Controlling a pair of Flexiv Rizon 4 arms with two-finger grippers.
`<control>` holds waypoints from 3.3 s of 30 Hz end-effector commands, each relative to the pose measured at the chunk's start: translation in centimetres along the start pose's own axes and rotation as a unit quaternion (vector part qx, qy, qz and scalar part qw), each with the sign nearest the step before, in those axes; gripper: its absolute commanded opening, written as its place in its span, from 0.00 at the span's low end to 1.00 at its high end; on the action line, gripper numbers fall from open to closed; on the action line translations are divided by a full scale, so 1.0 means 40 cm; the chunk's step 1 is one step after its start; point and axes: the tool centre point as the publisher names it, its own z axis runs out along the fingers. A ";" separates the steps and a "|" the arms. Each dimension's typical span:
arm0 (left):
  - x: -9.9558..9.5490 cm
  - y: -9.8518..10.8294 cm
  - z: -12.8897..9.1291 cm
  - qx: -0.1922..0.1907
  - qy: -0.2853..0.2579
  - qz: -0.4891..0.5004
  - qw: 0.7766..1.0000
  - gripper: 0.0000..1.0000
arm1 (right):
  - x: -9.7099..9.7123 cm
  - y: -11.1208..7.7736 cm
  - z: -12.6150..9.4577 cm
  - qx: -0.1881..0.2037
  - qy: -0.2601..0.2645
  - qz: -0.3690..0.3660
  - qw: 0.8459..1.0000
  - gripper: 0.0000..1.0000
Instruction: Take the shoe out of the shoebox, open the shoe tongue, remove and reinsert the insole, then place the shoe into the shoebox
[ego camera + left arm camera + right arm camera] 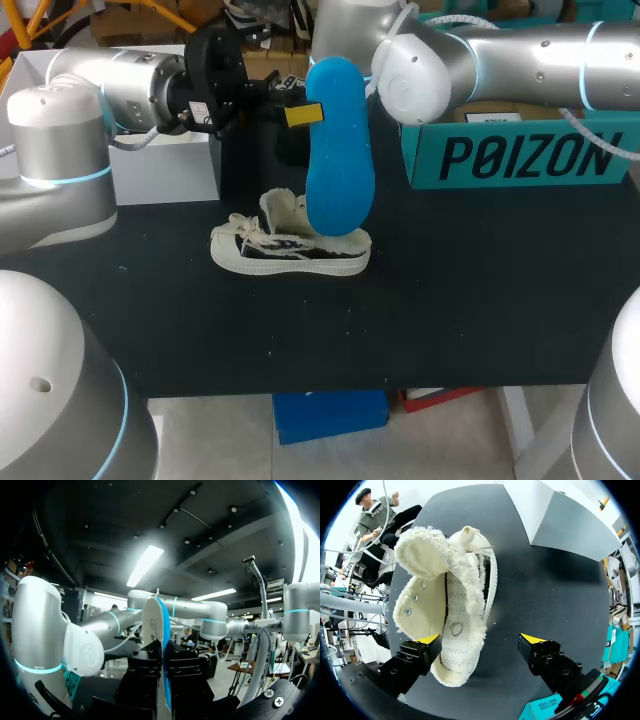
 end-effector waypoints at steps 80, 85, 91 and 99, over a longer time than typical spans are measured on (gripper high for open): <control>0.002 0.002 0.002 0.000 -0.002 0.001 1.000 0.00 | -0.019 -0.082 -0.102 0.097 -0.062 0.411 0.904 0.00; 0.002 0.002 0.002 0.000 -0.002 0.001 1.000 0.00 | -0.013 -0.098 -0.106 0.063 -0.068 0.521 0.848 0.00; 0.002 0.002 0.002 0.000 -0.002 0.001 1.000 0.00 | 0.007 -0.114 -0.114 0.022 -0.068 0.609 0.790 0.00; 0.002 0.002 0.002 0.000 -0.002 0.001 1.000 0.00 | 0.043 -0.118 -0.100 -0.022 -0.062 0.683 0.727 0.00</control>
